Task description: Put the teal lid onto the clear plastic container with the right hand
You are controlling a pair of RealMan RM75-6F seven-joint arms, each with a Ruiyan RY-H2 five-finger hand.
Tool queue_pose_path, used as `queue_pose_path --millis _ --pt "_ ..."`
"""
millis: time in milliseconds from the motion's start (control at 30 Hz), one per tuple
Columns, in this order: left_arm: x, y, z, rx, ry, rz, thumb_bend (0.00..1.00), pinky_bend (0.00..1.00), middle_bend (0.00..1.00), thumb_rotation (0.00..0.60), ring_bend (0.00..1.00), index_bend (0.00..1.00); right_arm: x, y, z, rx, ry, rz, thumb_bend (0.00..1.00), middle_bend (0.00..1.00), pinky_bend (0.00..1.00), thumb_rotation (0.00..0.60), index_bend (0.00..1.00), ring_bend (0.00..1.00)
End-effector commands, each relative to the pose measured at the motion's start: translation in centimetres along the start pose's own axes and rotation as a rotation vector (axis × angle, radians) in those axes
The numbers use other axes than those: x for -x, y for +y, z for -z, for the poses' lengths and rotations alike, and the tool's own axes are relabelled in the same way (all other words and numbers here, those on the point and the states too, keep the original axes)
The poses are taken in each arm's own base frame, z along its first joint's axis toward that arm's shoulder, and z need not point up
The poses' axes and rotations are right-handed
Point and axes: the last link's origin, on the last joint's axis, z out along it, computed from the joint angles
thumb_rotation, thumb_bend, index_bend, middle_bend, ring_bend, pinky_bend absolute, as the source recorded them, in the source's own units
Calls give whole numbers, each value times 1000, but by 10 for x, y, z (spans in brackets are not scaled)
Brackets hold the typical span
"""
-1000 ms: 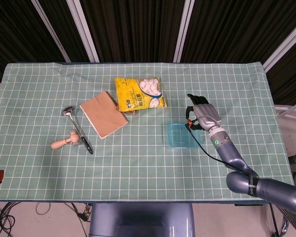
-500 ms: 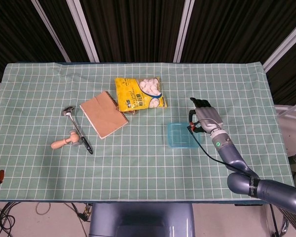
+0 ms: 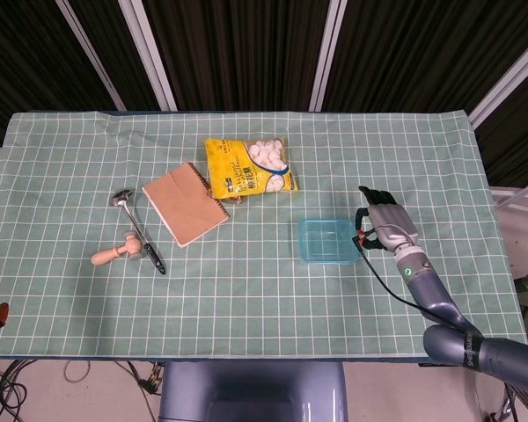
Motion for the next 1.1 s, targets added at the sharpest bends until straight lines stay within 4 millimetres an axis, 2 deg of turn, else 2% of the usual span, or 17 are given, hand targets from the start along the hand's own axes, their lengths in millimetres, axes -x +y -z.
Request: queue_pose_path --millis 33,400,1100 --pt "0 1 0 3 2 0 326 0 0 600 0 59 8 2 -4 11 -8 -20 510 0 0 600 675 0" --pt "0 1 0 -2 -2 0 326 0 0 600 0 59 15 -5 -32 20 2 -25 510 0 0 600 675 0" --pt "0 1 -2 -6 -6 0 326 0 0 600 0 59 31 -11 -50 30 -24 -40 511 0 0 600 676 0"
